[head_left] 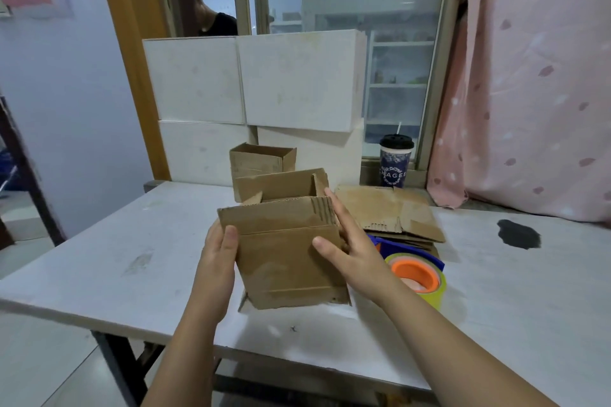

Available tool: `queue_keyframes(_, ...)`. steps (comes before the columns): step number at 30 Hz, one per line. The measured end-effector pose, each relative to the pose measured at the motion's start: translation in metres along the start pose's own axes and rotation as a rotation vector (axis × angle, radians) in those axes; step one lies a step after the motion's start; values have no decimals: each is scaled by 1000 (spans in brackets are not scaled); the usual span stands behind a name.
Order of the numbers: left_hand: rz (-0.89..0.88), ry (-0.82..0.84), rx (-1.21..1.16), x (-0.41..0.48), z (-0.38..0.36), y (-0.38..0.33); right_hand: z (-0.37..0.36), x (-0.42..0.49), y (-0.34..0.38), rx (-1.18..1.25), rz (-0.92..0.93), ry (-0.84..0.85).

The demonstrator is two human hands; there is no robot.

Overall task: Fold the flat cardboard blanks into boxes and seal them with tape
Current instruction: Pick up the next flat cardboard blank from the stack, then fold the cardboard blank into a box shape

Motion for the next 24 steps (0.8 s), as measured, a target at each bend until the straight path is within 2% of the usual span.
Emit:
queue_keyframes(4,7,30,15,3,-7,-5,3,-1,-1,29,2,-91)
queue_keyframes(8,-44,69,15,10,-11,-17,3,2,1,52,-33,-105)
queue_keyframes(12,4,-42,-44,15,-14,-17,5,9,-2,110,-58,-169)
queue_keyframes(17,36,-52,-30,17,-13,-20,0,14,-1,246,-133,-213)
queue_keyframes(20,18,-103,38,13,-11,-29,-5,16,6,221,-72,-239)
queue_keyframes(24,29,-229,69,9,-3,-34,-13,14,18,153,105,-275)
Point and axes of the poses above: each hand's wrist, its own x-axis towards the middle knuckle, its own z-axis out of the back of the hand, y = z × x, the point moved 3 cm from there along x, towards the middle knuckle, and after that the axes turned 15 degrees about x, right-handed, at the moved point
